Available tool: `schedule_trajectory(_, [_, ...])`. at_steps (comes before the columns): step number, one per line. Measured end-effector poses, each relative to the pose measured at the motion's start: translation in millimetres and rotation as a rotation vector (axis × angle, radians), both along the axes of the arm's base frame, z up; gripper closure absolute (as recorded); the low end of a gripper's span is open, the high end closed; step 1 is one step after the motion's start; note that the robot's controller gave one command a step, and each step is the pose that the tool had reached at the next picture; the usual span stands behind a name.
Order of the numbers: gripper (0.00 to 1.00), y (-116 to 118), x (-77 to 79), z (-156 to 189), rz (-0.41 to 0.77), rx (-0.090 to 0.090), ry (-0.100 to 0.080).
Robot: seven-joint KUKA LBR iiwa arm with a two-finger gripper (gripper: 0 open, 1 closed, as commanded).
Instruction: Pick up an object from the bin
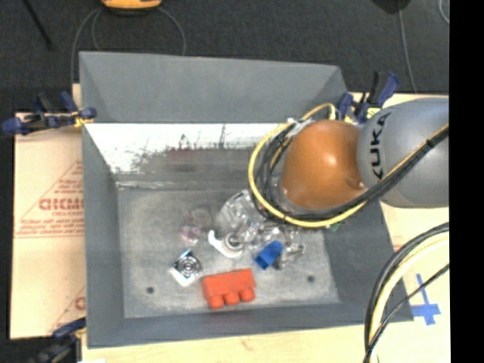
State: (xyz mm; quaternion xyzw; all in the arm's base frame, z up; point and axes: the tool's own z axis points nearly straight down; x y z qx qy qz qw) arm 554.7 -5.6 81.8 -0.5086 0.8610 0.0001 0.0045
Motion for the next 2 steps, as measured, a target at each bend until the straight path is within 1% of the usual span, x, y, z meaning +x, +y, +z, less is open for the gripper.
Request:
schedule_trajectory(1, [1.00,2.8,3.4,3.3,0.000,0.005,-0.014])
schedule_trajectory(2, [1.00,21.4,-1.0,126.0,0.014,-0.004,-0.003])
